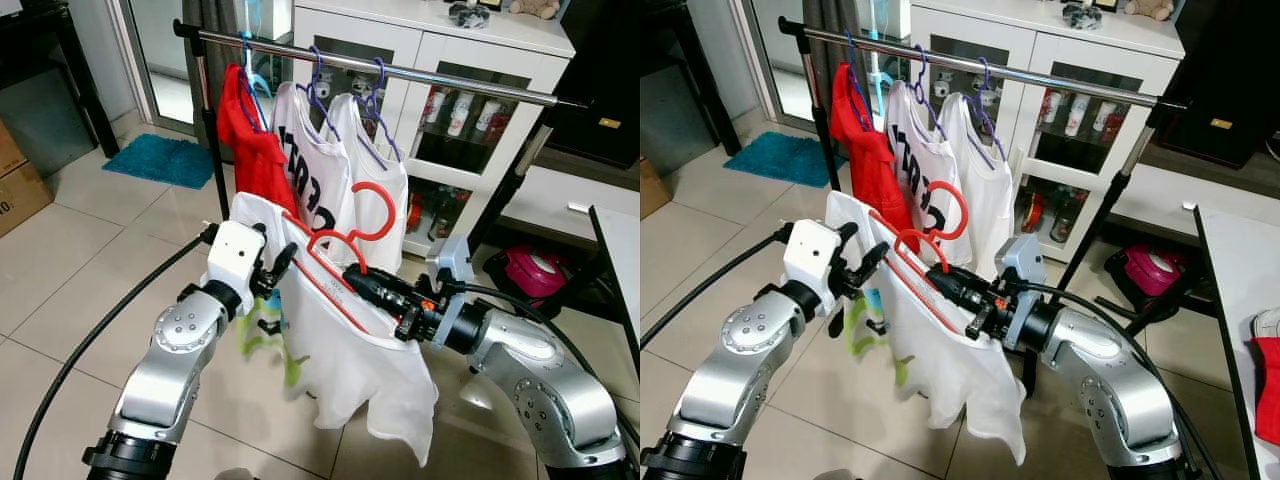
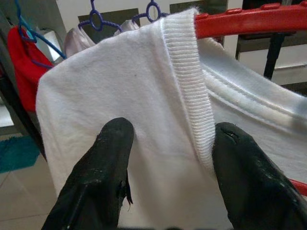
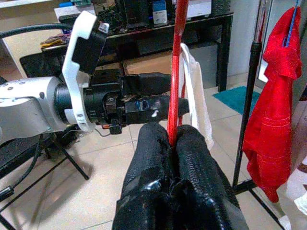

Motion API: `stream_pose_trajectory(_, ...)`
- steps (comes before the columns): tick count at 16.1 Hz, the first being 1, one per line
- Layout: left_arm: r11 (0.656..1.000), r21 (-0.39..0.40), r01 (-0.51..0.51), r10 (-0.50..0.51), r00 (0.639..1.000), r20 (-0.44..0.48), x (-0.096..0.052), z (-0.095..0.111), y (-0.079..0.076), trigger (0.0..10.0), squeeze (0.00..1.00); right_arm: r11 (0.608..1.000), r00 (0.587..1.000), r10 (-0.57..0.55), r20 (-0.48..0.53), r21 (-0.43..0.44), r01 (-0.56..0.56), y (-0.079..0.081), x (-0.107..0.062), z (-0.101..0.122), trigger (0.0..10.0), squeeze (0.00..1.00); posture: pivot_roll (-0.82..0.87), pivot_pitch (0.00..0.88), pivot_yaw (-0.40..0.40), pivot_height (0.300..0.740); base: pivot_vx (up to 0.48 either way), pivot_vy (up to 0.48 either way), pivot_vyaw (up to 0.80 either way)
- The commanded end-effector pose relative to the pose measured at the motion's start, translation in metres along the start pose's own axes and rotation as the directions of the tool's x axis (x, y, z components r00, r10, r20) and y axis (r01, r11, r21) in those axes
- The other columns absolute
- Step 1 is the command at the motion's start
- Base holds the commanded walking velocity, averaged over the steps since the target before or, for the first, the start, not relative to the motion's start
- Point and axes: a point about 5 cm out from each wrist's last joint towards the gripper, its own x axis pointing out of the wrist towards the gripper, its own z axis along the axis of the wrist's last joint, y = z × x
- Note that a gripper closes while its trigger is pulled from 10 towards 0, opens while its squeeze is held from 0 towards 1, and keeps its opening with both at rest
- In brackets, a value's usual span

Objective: Hang hanger

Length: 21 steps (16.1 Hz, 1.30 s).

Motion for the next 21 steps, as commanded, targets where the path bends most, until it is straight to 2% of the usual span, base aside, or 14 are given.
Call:
stream_pose_trajectory(1, 1.0, 0.013, 0.001, -0.002, 1.0, 0.017, 0.002, 0.004, 0.0, 0.0, 0.0, 0.999, 0.999, 0.028, 0.027, -0.02, -0.028, 0.002, 0.001, 0.01, 0.0, 0.0, -0.01, 0.0, -0.067, 0.74, 0.0, 0.0, 0.0)
stream_pose_trajectory(11, 1.0, 0.001, -0.002, 0.002, 1.0, 0.023, 0.003, 0.003, 0.001, 0.0, 0.0, 0.999, 0.999, 0.04, 0.021, -0.029, -0.039, 0.001, 0.002, 0.009, 0.0, 0.0, -0.01, 0.0, -0.064, 0.74, 0.0, 0.0, 0.0)
stream_pose_trajectory(15, 1.0, -0.009, -0.018, 0.018, 1.0, 0.018, 0.0, 0.002, 0.007, 0.0, 0.0, 0.999, 0.999, 0.033, 0.004, -0.04, -0.033, -0.001, 0.002, 0.008, 0.0, 0.0, -0.01, 0.0, -0.074, 0.74, 0.0, 0.0, 0.0)
stream_pose_trajectory(18, 1.0, -0.002, 0.029, -0.029, 0.999, 0.044, -0.008, 0.007, 0.012, 0.0, 0.0, 0.996, 0.996, -0.007, -0.09, -0.093, -0.002, -0.007, 0.0, -0.001, 0.0, 0.0, -0.01, 0.0, -0.074, 0.74, 0.0, 0.0, 0.0)
stream_pose_trajectory(19, 0.992, 0.017, 0.123, -0.124, 0.987, 0.101, -0.014, 0.017, 0.011, 0.0, 0.0, 0.992, 0.987, -0.011, -0.158, -0.127, -0.009, -0.01, -0.004, -0.009, 0.0, 0.0, -0.01, 0.0, -0.075, 0.74, 0.0, 0.0, 0.0)
stream_pose_trajectory(21, 0.979, -0.008, 0.204, -0.201, 0.97, 0.137, -0.023, 0.029, 0.016, 0.0, 0.0, 0.988, 0.971, -0.009, -0.24, -0.151, -0.028, -0.013, -0.012, -0.017, 0.0, 0.0, -0.01, 0.0, -0.076, 0.74, 0.0, 0.0, 0.0)
